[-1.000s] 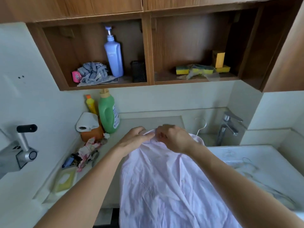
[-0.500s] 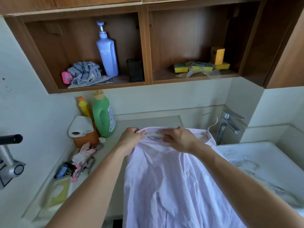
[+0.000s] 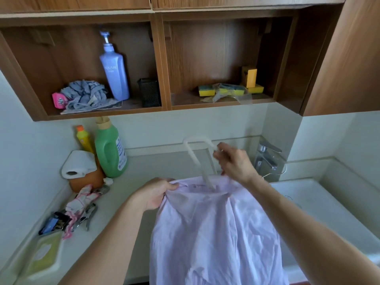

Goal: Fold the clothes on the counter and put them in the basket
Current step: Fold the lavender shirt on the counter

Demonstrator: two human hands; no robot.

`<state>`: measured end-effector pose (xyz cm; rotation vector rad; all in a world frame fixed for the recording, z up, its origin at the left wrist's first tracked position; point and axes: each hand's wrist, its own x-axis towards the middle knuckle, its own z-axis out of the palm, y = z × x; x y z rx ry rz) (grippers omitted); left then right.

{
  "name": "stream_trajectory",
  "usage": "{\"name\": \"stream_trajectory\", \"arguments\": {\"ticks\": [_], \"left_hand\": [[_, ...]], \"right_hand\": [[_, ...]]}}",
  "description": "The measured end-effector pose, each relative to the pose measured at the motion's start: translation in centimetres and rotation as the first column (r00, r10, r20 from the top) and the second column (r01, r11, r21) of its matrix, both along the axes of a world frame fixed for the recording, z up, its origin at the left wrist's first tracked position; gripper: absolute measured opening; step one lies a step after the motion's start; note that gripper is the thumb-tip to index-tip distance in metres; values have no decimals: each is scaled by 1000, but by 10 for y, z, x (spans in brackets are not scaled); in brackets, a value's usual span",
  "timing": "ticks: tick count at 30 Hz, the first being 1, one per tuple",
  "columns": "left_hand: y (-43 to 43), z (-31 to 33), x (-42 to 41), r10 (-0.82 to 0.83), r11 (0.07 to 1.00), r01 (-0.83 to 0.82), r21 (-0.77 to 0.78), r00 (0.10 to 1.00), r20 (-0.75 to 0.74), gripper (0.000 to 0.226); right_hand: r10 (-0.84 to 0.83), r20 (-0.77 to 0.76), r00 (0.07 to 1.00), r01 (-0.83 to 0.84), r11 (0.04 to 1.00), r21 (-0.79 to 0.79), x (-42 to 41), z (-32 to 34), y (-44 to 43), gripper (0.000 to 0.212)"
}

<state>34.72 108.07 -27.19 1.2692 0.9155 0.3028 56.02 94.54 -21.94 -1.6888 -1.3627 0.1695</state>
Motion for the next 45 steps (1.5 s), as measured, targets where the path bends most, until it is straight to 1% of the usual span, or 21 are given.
{"name": "stream_trajectory", "arguments": {"ticks": [2, 4, 6, 8, 12, 15, 17, 18, 21, 23, 26, 30, 31, 32, 34, 35, 36, 37, 39, 42, 45], "left_hand": [[-13, -9, 9, -22, 997, 22, 81, 1000, 0, 19], [-23, -13, 20, -62, 986, 61, 158, 998, 5, 25], [-31, -10, 30, -110, 959, 118, 257, 993, -43, 29], [-36, -8, 41, -118, 916, 159, 367, 984, -131, 20], [-41, -14, 54, -95, 844, 197, 499, 970, -222, 38], [-41, -20, 59, -95, 853, 207, 479, 964, -248, 44], [-40, -25, 62, -97, 862, 204, 465, 965, -244, 43], [-41, -29, 65, -110, 865, 210, 455, 965, -236, 42], [-41, -34, 69, -159, 856, 236, 459, 967, -201, 33], [-39, -35, 68, -178, 849, 240, 471, 969, -173, 22], [-38, -37, 63, -188, 850, 236, 470, 971, -147, 25], [-38, -37, 53, -178, 831, 248, 499, 967, -184, 41], [-37, -38, 51, -168, 823, 244, 512, 967, -191, 38], [-36, -39, 48, -155, 822, 236, 518, 968, -196, 32], [-34, -41, 43, -107, 822, 191, 537, 977, -184, 25], [-33, -43, 39, -69, 820, 160, 549, 981, -182, 26], [-32, -44, 36, -29, 814, 128, 567, 983, -180, 27], [-31, -44, 33, 11, 806, 94, 585, 985, -174, 28], [-30, -39, 23, 104, 798, 11, 603, 983, -154, 24], [-25, -26, -2, 235, 775, -95, 624, 961, -145, 21], [-16, -12, -32, 278, 764, -71, 642, 934, -226, 20]], "right_hand": [[-54, -40, 998, 58, 992, 109, 11, 28, -3, 19], [-1, -55, 998, 14, 972, 234, 13, 64, -5, 16], [73, 4, 997, -70, 932, 356, 11, 101, -12, 14], [96, 68, 993, -116, 874, 471, 12, 140, -23, 12], [45, 184, 982, -150, 783, 604, 33, 194, -53, 20], [-6, 293, 956, -133, 882, 452, 69, 181, -63, 28], [-12, 410, 912, -65, 983, 173, 94, 141, -59, 30], [4, 451, 892, -6, 1000, 2, 108, 111, -58, 31], [46, 412, 910, 117, 925, -362, 141, 18, -58, 29], [60, 371, 926, 139, 862, -488, 154, -35, -60, 32], [85, 328, 941, 152, 759, -633, 165, -93, -64, 36], [109, 311, 944, 186, 604, -775, 167, -136, -63, 26], [84, 297, 951, 192, 593, -782, 161, -141, -57, 18], [43, 238, 970, 164, 607, -778, 151, -141, -50, 24], [-10, -82, 997, -55, 664, -745, 121, -129, -38, 42], [18, -262, 965, -205, 674, -709, 103, -121, -31, 41], [86, -357, 930, -324, 651, -686, 86, -113, -26, 36], [166, -377, 911, -394, 615, -683, 72, -108, -20, 34], [295, -286, 912, -407, 552, -728, 44, -103, -11, 33], [403, -38, 914, -264, 521, -812, 20, -101, 2, 5], [354, 42, 934, -164, 532, -831, 8, -85, 11, 9]]}}
